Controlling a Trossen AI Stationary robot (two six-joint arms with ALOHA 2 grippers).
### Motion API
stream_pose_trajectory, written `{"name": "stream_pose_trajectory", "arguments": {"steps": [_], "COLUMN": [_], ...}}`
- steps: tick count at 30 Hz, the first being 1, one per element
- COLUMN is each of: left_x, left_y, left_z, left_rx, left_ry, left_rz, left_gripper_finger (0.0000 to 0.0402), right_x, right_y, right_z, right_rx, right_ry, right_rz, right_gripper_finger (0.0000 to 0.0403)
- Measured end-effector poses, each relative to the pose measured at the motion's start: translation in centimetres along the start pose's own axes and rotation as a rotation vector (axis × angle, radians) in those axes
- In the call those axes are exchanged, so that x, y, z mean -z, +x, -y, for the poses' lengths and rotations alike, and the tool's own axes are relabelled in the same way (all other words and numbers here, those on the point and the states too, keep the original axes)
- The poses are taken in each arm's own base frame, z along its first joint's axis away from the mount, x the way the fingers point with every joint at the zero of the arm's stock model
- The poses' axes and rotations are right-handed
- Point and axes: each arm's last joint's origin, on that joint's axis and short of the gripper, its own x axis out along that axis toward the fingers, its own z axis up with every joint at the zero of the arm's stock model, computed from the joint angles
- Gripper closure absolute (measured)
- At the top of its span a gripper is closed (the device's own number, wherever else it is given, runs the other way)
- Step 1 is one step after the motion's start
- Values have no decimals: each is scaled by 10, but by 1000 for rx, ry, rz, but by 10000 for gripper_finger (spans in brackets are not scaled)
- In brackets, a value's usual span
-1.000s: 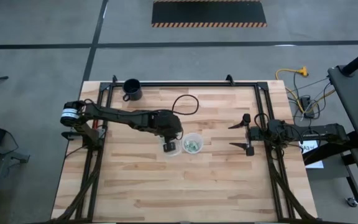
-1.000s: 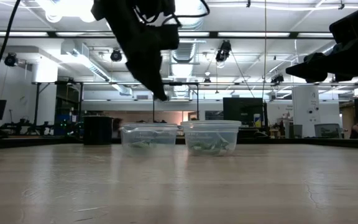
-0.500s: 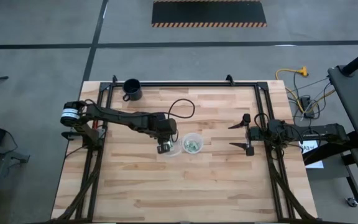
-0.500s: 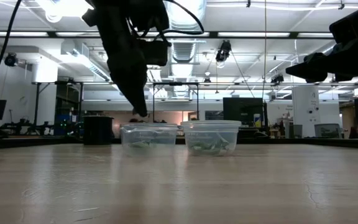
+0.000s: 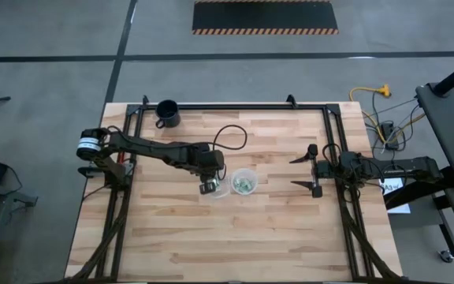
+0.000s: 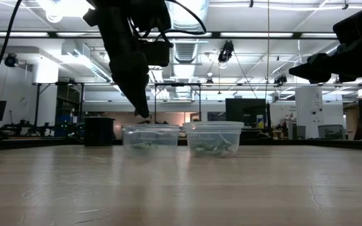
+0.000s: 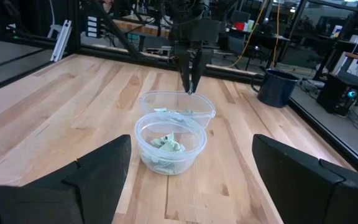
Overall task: Pick and place Stevia / Truvia into bins
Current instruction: Put the green truvia packet into the left transparent container
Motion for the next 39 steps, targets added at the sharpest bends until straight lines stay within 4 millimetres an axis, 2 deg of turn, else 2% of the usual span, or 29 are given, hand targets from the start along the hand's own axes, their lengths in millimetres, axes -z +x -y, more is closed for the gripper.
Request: {"name": "stream_pose_trajectory", "arguments": {"steps": [39], "left_x": [-1], "left_y": [0], "left_z": [-1], "left_rx": [-29], "left_ry": [7], "left_rz": [14], "left_gripper_finger": [379], "right_x": [0], "right_y": [0], "right_z": [0], "right_rx": [0], "right_ry": [0], "right_rz": [0], "right_gripper_finger": [78]}}
